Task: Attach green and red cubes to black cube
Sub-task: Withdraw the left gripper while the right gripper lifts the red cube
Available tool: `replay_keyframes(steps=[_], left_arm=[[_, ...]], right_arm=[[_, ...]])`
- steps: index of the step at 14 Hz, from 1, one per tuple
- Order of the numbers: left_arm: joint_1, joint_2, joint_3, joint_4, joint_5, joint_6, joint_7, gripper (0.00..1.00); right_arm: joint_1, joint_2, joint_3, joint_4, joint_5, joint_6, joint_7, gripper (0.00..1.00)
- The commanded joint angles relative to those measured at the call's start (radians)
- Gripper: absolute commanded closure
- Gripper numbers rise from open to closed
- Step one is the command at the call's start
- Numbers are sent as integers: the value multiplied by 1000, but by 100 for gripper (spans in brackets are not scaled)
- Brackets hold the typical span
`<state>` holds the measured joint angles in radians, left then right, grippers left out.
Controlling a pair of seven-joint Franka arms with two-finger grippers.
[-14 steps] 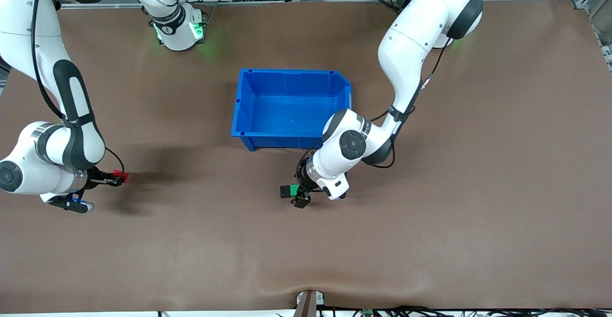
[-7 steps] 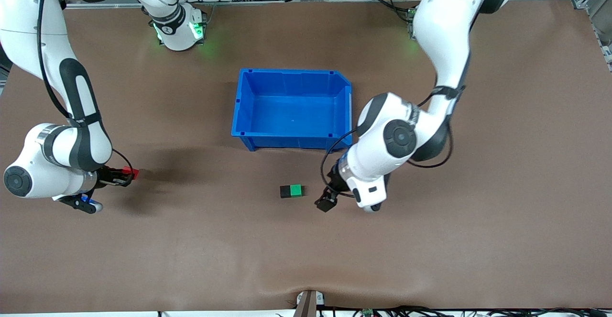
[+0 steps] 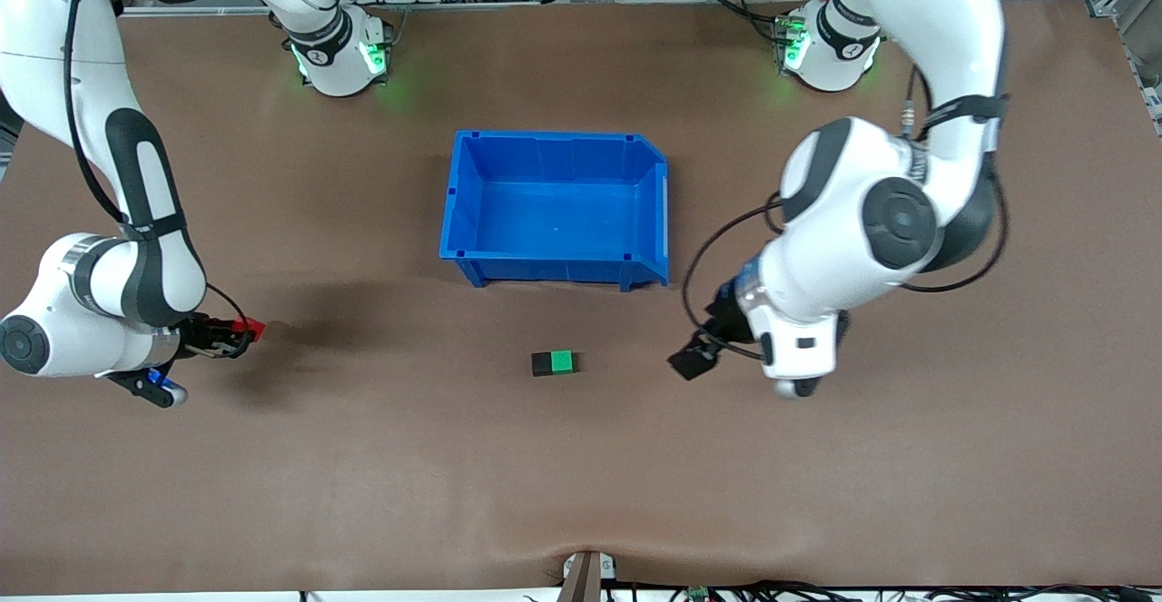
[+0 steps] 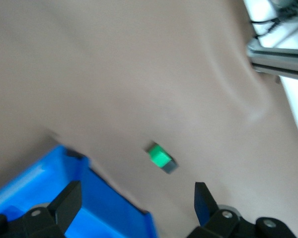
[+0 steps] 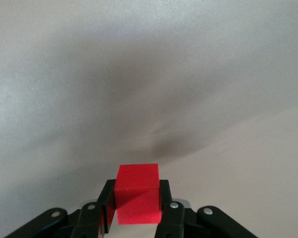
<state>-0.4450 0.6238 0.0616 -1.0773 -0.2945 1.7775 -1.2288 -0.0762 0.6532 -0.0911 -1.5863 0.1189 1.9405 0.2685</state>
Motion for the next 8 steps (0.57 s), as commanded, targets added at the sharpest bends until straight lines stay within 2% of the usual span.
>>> replay_keyframes(steps=[1,4,8], left_arm=[[52,-71,0,-43,15,-102,46,0],[100,-108,1,-43,32,-161,109,0],[111,-159,-2,-43,169,-222,169,0]], right_arm=[[12,-29,2,-9,15,-29,58,100],[32,-41,2,-9,15,-43,142,100],[65,-49,2,-9,18,-44,231,100]])
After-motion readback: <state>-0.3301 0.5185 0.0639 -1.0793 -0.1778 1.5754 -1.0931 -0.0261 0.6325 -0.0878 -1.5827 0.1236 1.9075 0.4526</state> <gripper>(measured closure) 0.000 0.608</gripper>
